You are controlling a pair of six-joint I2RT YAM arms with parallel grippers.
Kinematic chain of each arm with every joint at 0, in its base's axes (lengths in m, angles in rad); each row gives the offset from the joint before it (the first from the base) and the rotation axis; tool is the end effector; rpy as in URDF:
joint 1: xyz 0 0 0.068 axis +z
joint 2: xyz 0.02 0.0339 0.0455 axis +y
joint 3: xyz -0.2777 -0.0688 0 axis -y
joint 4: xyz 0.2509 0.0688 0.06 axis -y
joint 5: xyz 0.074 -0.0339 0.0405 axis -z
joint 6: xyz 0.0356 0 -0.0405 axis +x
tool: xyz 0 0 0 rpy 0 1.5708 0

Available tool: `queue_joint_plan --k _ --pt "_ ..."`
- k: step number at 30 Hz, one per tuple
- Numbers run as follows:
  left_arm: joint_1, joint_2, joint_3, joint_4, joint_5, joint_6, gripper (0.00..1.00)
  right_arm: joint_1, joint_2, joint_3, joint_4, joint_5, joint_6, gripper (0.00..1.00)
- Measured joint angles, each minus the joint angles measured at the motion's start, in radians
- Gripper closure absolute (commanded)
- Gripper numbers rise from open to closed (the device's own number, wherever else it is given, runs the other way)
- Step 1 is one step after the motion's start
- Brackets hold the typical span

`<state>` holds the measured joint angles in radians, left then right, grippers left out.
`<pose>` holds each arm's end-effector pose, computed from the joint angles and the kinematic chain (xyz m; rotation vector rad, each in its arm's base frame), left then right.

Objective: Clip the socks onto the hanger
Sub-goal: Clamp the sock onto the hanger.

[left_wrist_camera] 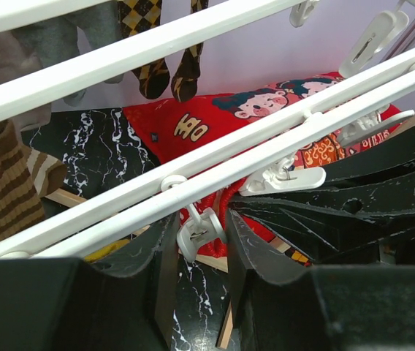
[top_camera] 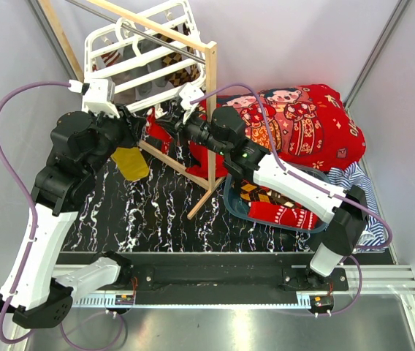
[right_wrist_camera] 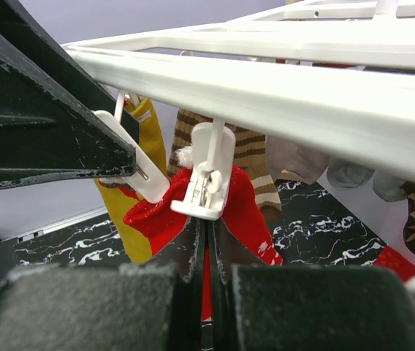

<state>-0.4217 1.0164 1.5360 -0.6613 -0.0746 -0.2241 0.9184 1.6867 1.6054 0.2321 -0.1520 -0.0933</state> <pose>0.1564 -0.0672 0.5108 0.1148 1.7259 -0.4147 0.2477 0.3331 0.4452 -0.8224 1.2172 0.7846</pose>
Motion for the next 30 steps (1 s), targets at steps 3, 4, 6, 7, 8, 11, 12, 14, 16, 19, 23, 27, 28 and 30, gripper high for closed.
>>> queue_joint_plan --k 3,4,6,7,8,11,12,14,16,19,23,27,28,30 --pt "0.000 0.000 0.000 -0.003 -0.001 0.007 1.00 0.000 0.000 0.000 0.009 -0.007 0.000 1.00" --pt "0.000 0.000 0.000 -0.003 -0.001 0.008 1.00 0.000 -0.001 0.000 0.010 -0.010 0.000 1.00" --pt "0.000 0.000 0.000 -0.004 0.000 0.008 1.00 0.000 -0.001 0.000 0.011 -0.021 0.001 1.00" --pt "0.000 0.000 0.000 -0.004 0.000 0.008 1.00 0.000 -0.001 0.000 0.010 -0.025 0.001 1.00" --pt "0.000 0.000 0.000 -0.004 0.000 0.008 1.00 0.000 -0.002 0.000 0.010 -0.027 0.002 1.00" --pt "0.000 0.000 0.000 -0.004 0.000 0.008 1.00 0.000 -0.002 0.001 0.011 -0.035 0.005 1.00" --pt "0.000 0.000 0.000 -0.004 0.000 0.008 1.00 0.000 -0.002 0.001 0.011 -0.037 0.005 1.00" --pt "0.000 0.000 0.000 -0.005 0.000 0.009 1.00 0.000 -0.002 0.001 0.011 -0.043 0.008 1.00" --pt "0.000 0.000 0.000 -0.007 0.000 0.011 1.00 0.000 -0.003 0.001 0.011 -0.044 0.008 1.00" --pt "0.000 0.000 0.000 -0.011 0.000 0.011 1.00 0.000 -0.003 0.001 0.011 -0.049 0.012 1.00" --pt "0.000 0.000 0.000 -0.011 0.002 0.011 1.00 0.000 -0.005 0.001 0.013 -0.052 0.019 1.00" --pt "0.000 0.000 0.001 -0.011 0.004 0.010 1.00 0.000 -0.007 0.001 0.019 -0.053 0.031 1.00" --pt "0.000 0.000 0.001 -0.011 0.005 0.010 1.00 0.000 -0.007 0.001 0.022 -0.054 0.033 1.00" --pt "0.000 0.000 0.001 -0.011 0.005 0.010 1.00 0.000 -0.007 0.001 0.029 -0.057 0.040 1.00"
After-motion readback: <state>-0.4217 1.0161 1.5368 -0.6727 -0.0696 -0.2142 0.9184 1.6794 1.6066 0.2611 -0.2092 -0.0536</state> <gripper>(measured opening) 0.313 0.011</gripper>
